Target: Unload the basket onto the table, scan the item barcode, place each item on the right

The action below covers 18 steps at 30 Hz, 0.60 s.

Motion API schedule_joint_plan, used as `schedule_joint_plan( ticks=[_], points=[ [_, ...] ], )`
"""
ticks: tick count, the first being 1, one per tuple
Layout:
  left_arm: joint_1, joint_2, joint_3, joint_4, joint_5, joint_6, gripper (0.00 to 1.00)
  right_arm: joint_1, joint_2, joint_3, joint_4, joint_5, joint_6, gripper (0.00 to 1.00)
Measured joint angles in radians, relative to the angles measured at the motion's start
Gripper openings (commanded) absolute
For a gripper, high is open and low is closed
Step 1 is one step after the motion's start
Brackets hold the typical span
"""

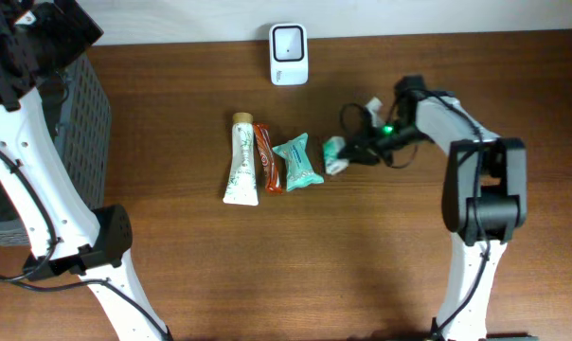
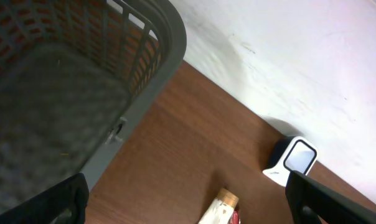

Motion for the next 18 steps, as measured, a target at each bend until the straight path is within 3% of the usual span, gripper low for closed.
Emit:
schedule_joint_plan(
  ticks=[4, 8, 18],
  points=[
    [0.0, 0.0, 0.0, 0.0, 0.0, 0.0, 0.99, -0.114, 0.003, 0.032, -0.122, 0.111, 0.008, 0.39],
    [0.0, 0.0, 0.0, 0.0, 0.0, 0.0, 0.99, -0.136, 0.003, 0.198, -0.284, 0.142, -0.049, 0.53],
    [0.0, 0.0, 0.0, 0.0, 0.0, 0.0, 0.99, 0.062, 0.003, 0.166, -0.144, 0.16, -0.109, 0.53]
  ],
)
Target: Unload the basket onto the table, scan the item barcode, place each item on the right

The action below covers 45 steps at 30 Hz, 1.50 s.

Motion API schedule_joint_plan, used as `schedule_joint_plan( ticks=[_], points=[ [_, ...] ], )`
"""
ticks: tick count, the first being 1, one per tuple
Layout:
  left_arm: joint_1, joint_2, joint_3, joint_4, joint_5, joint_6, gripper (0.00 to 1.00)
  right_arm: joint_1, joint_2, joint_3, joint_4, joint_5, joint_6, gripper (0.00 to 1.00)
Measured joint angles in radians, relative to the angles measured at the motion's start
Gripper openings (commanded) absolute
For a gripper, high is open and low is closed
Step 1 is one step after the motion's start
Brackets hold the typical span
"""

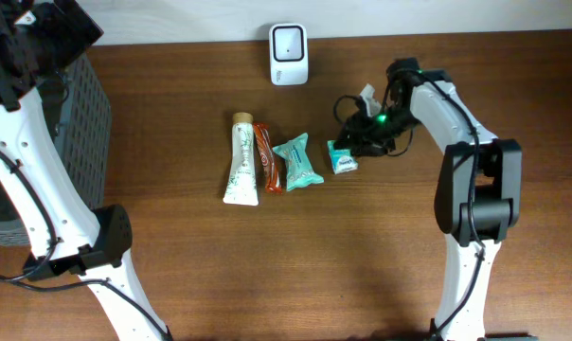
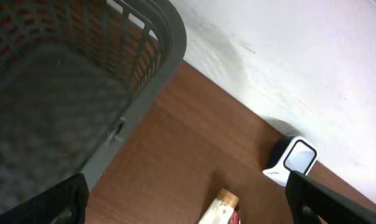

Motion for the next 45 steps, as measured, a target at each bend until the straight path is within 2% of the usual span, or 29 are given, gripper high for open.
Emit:
schedule_joint_plan(
  ticks=[2, 5, 7, 10, 11, 12, 14, 18, 20, 21, 23, 25, 30, 34, 40, 45],
  points=[
    [0.0, 0.0, 0.0, 0.0, 0.0, 0.0, 0.99, 0.0, 0.0, -0.029, 0.026, 0.031, 0.0, 0.53],
    [0.0, 0.0, 0.0, 0.0, 0.0, 0.0, 0.99, 0.0, 0.002, -0.071, 0.066, 0.055, 0.0, 0.46],
    [0.0, 0.0, 0.0, 0.0, 0.0, 0.0, 0.99, 0.0, 0.002, -0.084, 0.076, 0.059, 0.0, 0.36],
    [0.0, 0.0, 0.0, 0.0, 0.0, 0.0, 0.99, 0.002, 0.002, -0.087, 0.095, 0.06, -0.001, 0.34],
    [0.0, 0.0, 0.0, 0.0, 0.0, 0.0, 0.99, 0.004, 0.002, -0.088, 0.104, 0.06, 0.0, 0.27],
    [0.0, 0.0, 0.0, 0.0, 0.0, 0.0, 0.99, 0.008, 0.002, -0.091, 0.122, 0.06, 0.003, 0.24],
    [0.0, 0.0, 0.0, 0.0, 0.0, 0.0, 0.99, 0.027, 0.002, -0.095, 0.151, 0.06, 0.009, 0.04],
    [0.0, 0.0, 0.0, 0.0, 0.0, 0.0, 0.99, 0.089, 0.005, -0.074, 0.171, 0.056, 0.053, 0.04],
    [0.0, 0.0, 0.0, 0.0, 0.0, 0.0, 0.99, 0.095, 0.033, 0.101, 0.079, 0.093, 0.066, 0.04],
    [0.0, 0.0, 0.0, -0.001, 0.0, 0.0, 0.99, 0.101, 0.05, 0.22, 0.058, 0.172, 0.069, 0.04],
    [0.0, 0.0, 0.0, 0.0, 0.0, 0.0, 0.99, 0.112, 0.047, 0.41, 0.129, 0.337, 0.072, 0.04],
    [0.0, 0.0, 0.0, 0.0, 0.0, 0.0, 0.99, 0.138, 0.019, 0.486, 0.242, 0.504, 0.061, 0.04],
    [0.0, 0.0, 0.0, 0.0, 0.0, 0.0, 0.99, 0.258, 0.029, 0.502, 0.49, 0.847, -0.114, 0.04],
    [0.0, 0.0, 0.0, 0.0, 0.0, 0.0, 0.99, 0.333, 0.098, 0.502, 0.643, 0.934, -0.285, 0.04],
    [0.0, 0.0, 0.0, 0.0, 0.0, 0.0, 0.99, 0.355, 0.169, 0.502, 0.671, 0.962, -0.344, 0.04],
    [0.0, 0.0, 0.0, 0.0, 0.0, 0.0, 0.99, 0.34, 0.167, 0.502, 0.641, 1.108, -0.272, 0.04]
  ],
)
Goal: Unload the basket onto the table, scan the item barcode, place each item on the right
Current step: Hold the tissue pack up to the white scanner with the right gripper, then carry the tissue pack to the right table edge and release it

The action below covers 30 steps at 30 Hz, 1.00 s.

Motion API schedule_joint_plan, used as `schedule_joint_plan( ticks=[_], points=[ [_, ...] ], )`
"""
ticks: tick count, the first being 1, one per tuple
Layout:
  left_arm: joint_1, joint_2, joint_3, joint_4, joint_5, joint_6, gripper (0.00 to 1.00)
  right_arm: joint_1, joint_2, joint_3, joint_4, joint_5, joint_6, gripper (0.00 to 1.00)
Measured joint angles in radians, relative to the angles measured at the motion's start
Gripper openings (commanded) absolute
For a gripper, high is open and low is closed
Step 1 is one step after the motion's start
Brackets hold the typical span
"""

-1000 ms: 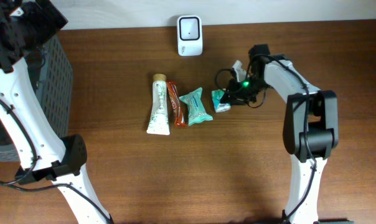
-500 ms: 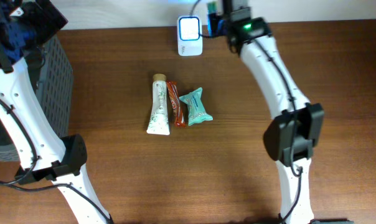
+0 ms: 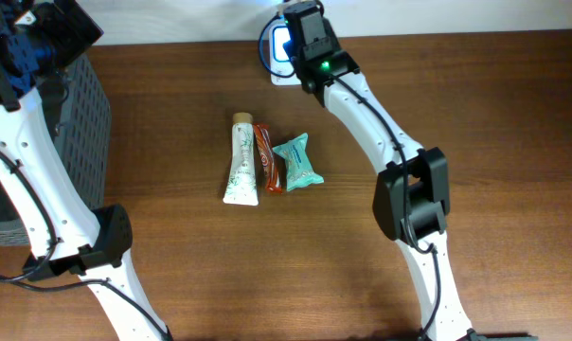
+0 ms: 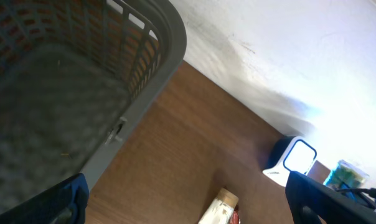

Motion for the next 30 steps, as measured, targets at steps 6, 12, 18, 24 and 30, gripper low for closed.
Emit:
schedule_joint_plan(
  ticks=[6, 12, 18, 24, 30],
  points=[
    [0.0, 0.0, 0.0, 0.0, 0.0, 0.0, 0.99, -0.228, -0.068, 0.003, -0.258, 0.069, 0.094, 0.04],
    [0.0, 0.0, 0.0, 0.0, 0.0, 0.0, 0.99, -0.577, -0.08, 0.002, -0.496, -0.003, 0.116, 0.04],
    [0.0, 0.0, 0.0, 0.0, 0.0, 0.0, 0.99, -0.806, -0.08, -0.002, -0.497, -0.189, 0.127, 0.22],
    [0.0, 0.0, 0.0, 0.0, 0.0, 0.0, 0.99, -0.959, -0.051, -0.003, -0.515, -0.217, 0.203, 0.99],
    [0.0, 0.0, 0.0, 0.0, 0.0, 0.0, 0.99, -0.958, -0.036, -0.009, -0.593, -0.295, 0.24, 0.99]
  ],
)
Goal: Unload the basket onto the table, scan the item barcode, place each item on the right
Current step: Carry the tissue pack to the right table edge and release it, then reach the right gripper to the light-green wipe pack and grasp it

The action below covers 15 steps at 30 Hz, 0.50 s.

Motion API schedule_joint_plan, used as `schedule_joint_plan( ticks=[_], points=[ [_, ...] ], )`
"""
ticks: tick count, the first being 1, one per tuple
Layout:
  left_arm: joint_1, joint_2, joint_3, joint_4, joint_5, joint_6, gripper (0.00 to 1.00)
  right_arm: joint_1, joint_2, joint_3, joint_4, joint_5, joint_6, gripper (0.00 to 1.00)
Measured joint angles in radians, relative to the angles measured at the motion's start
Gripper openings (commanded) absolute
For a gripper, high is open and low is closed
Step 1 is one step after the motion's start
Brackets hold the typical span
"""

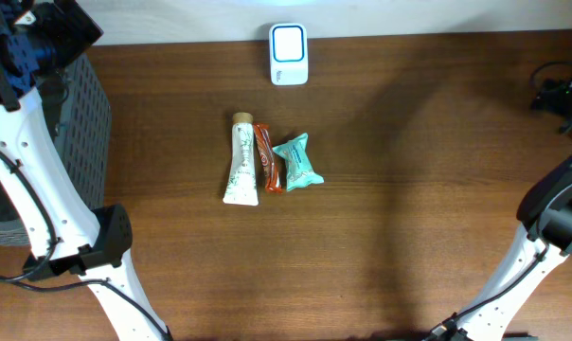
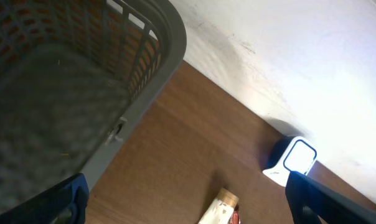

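Note:
The white barcode scanner [image 1: 288, 54] stands at the table's back edge, its lit face up; the left wrist view shows the scanner [image 2: 292, 160] too. A cream tube [image 1: 241, 159], an orange sachet [image 1: 268, 157] and a teal packet [image 1: 297, 161] lie side by side mid-table. My right gripper [image 1: 554, 95] is at the far right edge, away from the scanner, too small to tell its state or what it holds. My left gripper [image 2: 187, 205] hangs open and empty high over the table's left end.
A grey slatted basket [image 1: 78, 114] stands at the table's left edge, and the left wrist view looks down into the basket [image 2: 144, 56]. A white wall runs behind the table. My right arm's white links rise along the right side.
My right arm was reaching over the scanner with a small green item at its tip; now its gripper is at the far right edge and that item does not show. The left arm is unchanged.
My right gripper was low beside a small green-white packet right of the row of items. Then it held the packet just off the table. Then it was over the scanner with it. Now it is far right; the other three items never moved.

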Motion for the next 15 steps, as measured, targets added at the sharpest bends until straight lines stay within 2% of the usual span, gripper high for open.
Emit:
schedule_joint_plan(
  ticks=[9, 11, 15],
  points=[
    [0.0, 0.0, 0.0, 0.0, 0.0, 0.0, 0.99, 0.179, 0.0, -0.002, -0.218, -0.62, 0.01, 0.99],
    [0.0, 0.0, 0.0, 0.0, 0.0, 0.0, 0.99, 0.252, 0.0, -0.002, -0.295, -0.715, 0.011, 1.0],
    [0.0, 0.0, 0.0, 0.0, 0.0, 0.0, 0.99, 0.426, 0.0, -0.002, -0.36, -0.755, -0.018, 0.99]
  ],
)
